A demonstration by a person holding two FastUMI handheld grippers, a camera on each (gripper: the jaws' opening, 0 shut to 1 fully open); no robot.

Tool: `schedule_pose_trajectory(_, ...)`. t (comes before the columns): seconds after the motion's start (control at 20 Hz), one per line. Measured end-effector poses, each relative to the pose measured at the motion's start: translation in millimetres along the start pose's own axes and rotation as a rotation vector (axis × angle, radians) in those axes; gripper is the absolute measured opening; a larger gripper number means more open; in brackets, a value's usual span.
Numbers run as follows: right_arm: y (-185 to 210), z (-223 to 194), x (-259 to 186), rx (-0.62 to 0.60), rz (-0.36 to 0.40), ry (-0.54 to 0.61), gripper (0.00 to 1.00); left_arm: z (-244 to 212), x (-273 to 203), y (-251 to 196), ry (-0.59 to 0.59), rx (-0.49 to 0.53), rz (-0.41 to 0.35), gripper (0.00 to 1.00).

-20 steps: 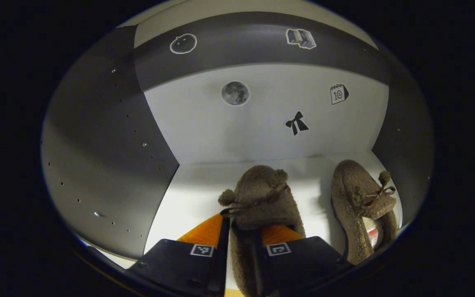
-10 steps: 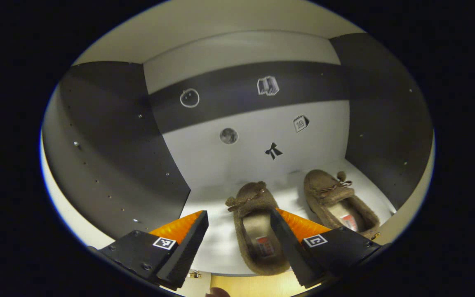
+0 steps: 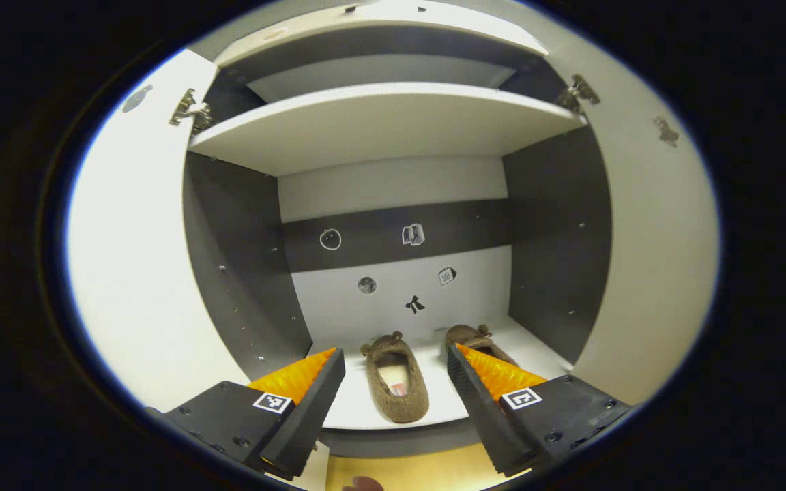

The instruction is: Grab one shoe with the right hand and put it into the shoe cabinet, grab the other shoe with the left hand and put it into the shoe cabinet; then close the right door with the right hand and the left door with the left hand.

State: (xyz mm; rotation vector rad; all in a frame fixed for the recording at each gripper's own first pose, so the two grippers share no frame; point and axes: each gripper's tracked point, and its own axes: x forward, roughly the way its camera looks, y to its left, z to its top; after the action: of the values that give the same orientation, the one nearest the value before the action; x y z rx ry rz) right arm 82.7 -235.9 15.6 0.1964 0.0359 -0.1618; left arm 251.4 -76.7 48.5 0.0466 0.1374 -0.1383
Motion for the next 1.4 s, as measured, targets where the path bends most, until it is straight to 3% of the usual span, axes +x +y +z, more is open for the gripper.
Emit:
schedule_pose_trajectory(0.05,4,2,2,0.002,0.007,-0.005,0.98,3,-15,0,-0.025,-0.006,-0.003,0.99)
schedule_pose_trajectory(0.2,14,6,5,-0.009,0.014,-0.017,0.98,1,-62,-4,-0.064,-0.040,-0.017,0.96)
schedule_pose_trajectory(0.35,24,7,4,-0.034,0.012,-0.030,0.98,-4,-102,-2,-0.094,-0.024,-0.017,1.00)
schedule_pose_trajectory(0.4,23,8,5,-0.046,0.003,-0.036,0.97,-8,-115,1,-0.098,-0.017,-0.019,0.96)
schedule_pose_trajectory(0.6,26,9,4,-0.059,-0.003,-0.041,0.98,-32,-157,8,-0.064,-0.086,-0.051,0.96)
schedule_pose_trajectory(0.8,26,10,-1,-0.077,-0.047,-0.062,0.97,-51,-183,35,-0.062,-0.045,0.003,0.96)
schedule_pose_trajectory(1.0,42,7,-7,-0.078,-0.046,-0.072,0.97,-57,-206,47,-0.067,-0.065,0.010,0.96)
schedule_pose_trajectory(1.4,108,-10,-18,-0.063,0.054,-0.054,0.97,-63,-230,81,-0.066,-0.101,0.057,0.96)
